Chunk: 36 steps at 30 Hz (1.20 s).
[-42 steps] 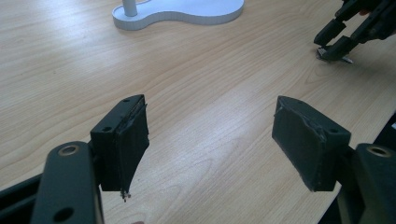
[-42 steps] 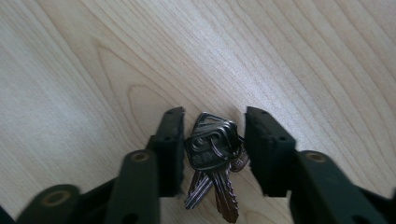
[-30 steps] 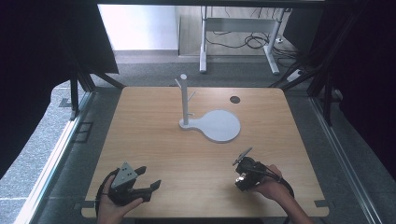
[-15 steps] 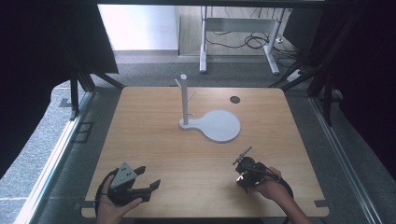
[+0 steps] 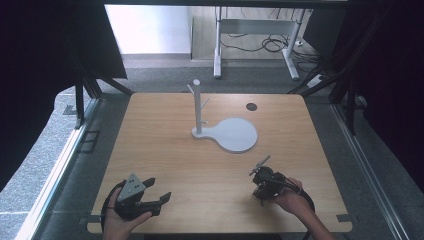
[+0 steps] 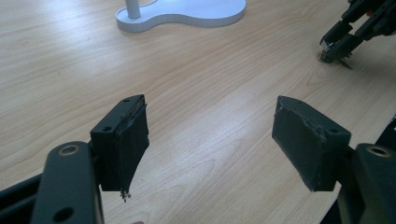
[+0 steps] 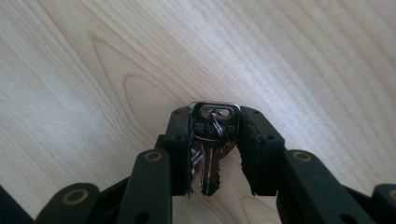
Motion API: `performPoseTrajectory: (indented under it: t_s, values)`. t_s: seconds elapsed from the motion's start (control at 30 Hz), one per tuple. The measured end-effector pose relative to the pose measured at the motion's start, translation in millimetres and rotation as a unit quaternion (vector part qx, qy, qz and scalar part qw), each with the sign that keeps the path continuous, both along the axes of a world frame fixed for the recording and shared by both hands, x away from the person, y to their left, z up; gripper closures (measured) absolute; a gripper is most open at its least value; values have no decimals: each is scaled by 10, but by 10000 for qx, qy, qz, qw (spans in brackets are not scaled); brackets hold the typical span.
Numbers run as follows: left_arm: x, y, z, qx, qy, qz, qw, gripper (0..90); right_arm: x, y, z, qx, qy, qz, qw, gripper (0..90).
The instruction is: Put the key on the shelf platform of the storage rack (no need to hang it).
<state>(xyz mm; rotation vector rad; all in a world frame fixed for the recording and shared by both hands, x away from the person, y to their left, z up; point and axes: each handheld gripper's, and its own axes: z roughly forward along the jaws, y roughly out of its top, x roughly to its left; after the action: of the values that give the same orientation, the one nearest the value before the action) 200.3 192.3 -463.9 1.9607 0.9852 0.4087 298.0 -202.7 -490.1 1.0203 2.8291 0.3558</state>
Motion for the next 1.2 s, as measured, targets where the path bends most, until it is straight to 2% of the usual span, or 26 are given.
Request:
performPoseTrajectory:
  t_s: [0.23, 0.6, 1.2]
  values:
    - [-4, 9, 9, -16, -12, 16, 10000, 272, 0, -12, 135, 43, -156, 35, 9999, 662]
    - [-7, 11, 13, -26, -8, 24, 10000, 272, 45, -46, 440, 118, -447, -4, 9989, 663]
    - [-10, 9, 20, -11, -12, 8, 10000, 272, 193, -21, 642, 189, -570, -64, 9982, 663]
